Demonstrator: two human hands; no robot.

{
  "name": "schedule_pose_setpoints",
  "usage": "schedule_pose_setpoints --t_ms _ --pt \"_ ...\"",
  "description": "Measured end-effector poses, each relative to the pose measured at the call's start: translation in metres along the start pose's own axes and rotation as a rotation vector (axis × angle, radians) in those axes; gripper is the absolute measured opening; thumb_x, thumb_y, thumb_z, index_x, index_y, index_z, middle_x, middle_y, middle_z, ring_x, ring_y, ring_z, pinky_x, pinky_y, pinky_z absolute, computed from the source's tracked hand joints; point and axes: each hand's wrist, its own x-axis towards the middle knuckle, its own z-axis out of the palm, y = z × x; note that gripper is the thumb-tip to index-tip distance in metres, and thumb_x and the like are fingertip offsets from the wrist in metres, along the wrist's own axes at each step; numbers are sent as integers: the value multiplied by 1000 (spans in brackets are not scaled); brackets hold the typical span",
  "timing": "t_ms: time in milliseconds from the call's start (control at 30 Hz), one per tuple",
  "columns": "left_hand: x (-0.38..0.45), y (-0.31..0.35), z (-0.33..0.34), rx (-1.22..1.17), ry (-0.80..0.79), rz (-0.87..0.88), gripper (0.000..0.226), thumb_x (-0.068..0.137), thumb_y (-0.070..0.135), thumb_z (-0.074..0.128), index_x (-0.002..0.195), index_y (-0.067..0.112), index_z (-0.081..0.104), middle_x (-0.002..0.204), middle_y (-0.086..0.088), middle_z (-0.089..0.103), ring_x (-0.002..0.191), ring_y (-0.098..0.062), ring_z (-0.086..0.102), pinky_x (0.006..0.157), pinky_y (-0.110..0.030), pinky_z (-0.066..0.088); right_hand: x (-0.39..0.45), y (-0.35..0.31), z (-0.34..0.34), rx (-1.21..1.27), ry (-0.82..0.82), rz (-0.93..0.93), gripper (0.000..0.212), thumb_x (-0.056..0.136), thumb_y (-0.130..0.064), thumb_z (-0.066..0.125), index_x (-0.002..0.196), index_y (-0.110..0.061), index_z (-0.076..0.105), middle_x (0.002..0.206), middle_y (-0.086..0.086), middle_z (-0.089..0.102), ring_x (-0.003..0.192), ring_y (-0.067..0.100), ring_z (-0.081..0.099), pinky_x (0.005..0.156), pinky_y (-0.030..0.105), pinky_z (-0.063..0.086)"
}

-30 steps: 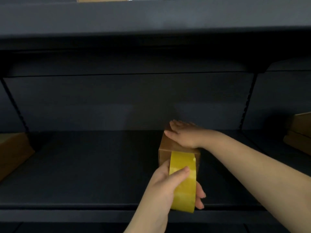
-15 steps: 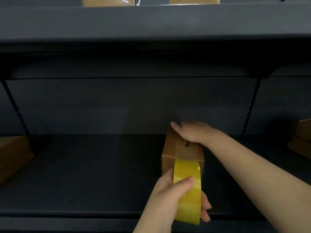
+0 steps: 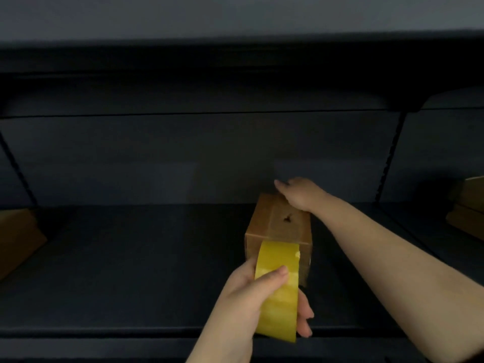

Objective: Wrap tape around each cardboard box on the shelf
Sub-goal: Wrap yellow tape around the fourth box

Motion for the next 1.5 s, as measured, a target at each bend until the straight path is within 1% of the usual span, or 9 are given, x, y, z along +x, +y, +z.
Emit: schedule_pose_setpoints --t_ms 100,167,233,333,633,1000,1200,1333,1500 --pt "-12 4 -13 -14 -31 -4 31 67 24 65 92 5 67 55 -16 65 44 -24 61 56 -29 55 -55 12 -9 204 260 -400 44 95 -49 33 130 -26 46 127 -3 52 120 15 47 100 34 36" --pt "-22 8 -20 -18 -91 -25 26 63 25 68 84 13 75 57 -13 68 49 -22 64 60 -29 56 -102 23 -6 137 243 -703 53 89 -61 35 133 -30 41 132 -8 48 126 8 41 108 35 27" --pt "-30 10 -26 -47 -99 -25 26 59 23 69 83 14 77 58 -13 68 51 -21 65 59 -27 56 -133 30 7 -114 160 -805 79 76 -76 43 140 -33 27 144 -11 33 138 7 22 116 36 6" --pt "-39 12 -29 -55 -80 37 27 62 20 71 86 8 75 57 -14 66 51 -22 64 60 -28 57 -147 33 23 -293 34 -734 109 56 -83 57 141 -37 5 147 -16 11 141 4 -3 116 38 -10" --pt "-51 14 -36 60 -278 142 41 75 14 72 114 6 60 87 -13 73 74 -23 70 68 -32 55 -155 26 25 -266 46 -712 120 50 -81 62 141 -36 -1 144 -13 12 141 8 1 115 45 -3" --pt "-66 15 -40 54 -297 233 32 84 31 63 100 4 68 76 -5 74 66 -13 70 65 -26 57 -181 17 33 -414 300 -721 125 44 -75 71 141 -15 20 133 14 47 127 32 41 107 52 27" --pt "-66 25 -37 -30 -429 226 33 81 15 61 107 -6 59 84 -10 71 77 -21 69 75 -33 56 -176 16 29 -542 433 -748 110 45 -77 69 122 -5 40 111 19 63 100 36 62 74 47 56" --pt "-60 32 -32 -17 -357 229 33 78 16 69 105 -3 62 83 -6 70 77 -20 70 70 -31 57 -160 8 10 -440 452 -705 100 45 -79 64 110 -6 41 93 15 64 75 31 65 48 30 49" --pt "-48 41 -14 184 -182 199 28 81 34 64 86 8 70 72 -5 71 69 -19 69 63 -29 56 -134 17 -6 -260 479 -688 102 42 -79 64 112 -10 36 90 12 63 73 29 65 57 26 44"
